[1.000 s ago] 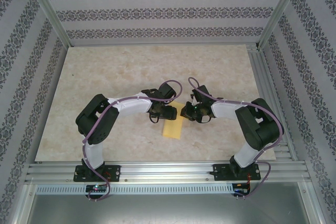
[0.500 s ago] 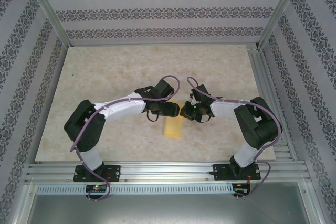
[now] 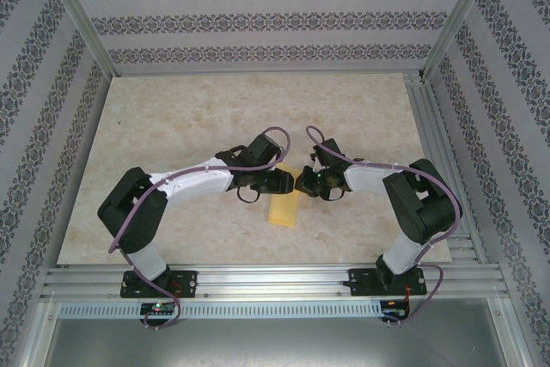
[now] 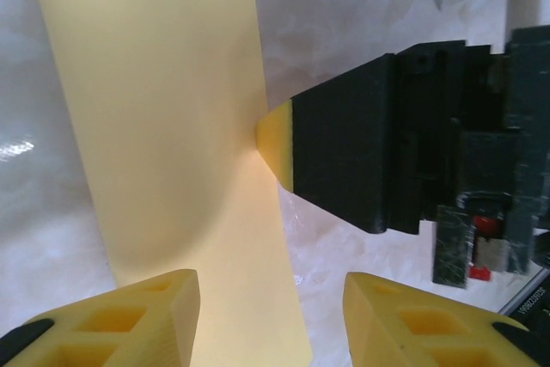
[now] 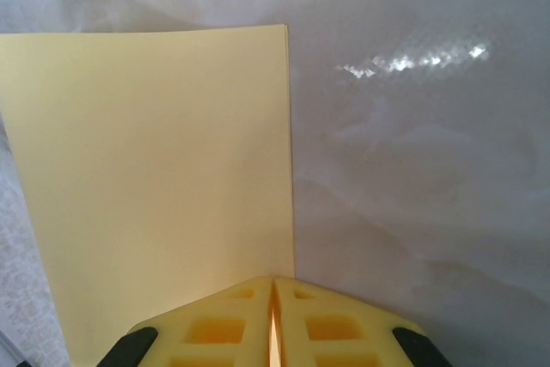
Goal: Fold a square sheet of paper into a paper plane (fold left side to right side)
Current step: Hold the square sheet of paper at the center of the table.
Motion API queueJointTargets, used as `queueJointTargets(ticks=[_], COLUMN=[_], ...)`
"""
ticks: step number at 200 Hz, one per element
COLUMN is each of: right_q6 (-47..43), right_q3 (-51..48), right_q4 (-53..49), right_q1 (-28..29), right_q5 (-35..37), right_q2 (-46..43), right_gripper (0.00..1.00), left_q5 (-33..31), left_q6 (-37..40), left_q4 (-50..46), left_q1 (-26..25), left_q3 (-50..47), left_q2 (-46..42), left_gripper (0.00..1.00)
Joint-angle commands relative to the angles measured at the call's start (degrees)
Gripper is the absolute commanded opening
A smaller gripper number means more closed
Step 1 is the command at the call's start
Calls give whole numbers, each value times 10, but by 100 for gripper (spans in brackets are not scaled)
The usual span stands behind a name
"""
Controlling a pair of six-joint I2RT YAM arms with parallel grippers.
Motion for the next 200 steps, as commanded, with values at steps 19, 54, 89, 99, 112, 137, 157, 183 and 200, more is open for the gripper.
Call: queueJointTargets(ticks=[19,54,89,99,112,137,157,183,200], right_q6=[-12,-15,-21,-22,-23,-23,-23,-24,-25], right_q3=[-3,-1,5,5,3,2,2,2,3], right_q4=[-30,-37,-47,-47,-46,-45,-45,-47,-46], right_q1=[7,7,6,6,6,6,6,5,5], right_q5=[33,34,37,38,38,39,39,39,39], right_q2=[22,28,36,38,41,43,43,44,41], right_gripper=[11,11,11,11,11,11,11,11,11], left_q5=[5,-19,-20,-23,-26,-29,-29,-29,-27], left_q6=[-7,9,7,7,6,7,7,9,9], left_q4=[29,8,14,17,16,17,21,24,27], left_q1=[7,8,11,11,13,15,19,21,21], left_q3=[-14,-16,-29,-33,-38,-45,-50,-56,-62], left_q2=[29,45,53,54,55,55,57,60,61], left_gripper=[44,41,40,39,39,38,38,37,36])
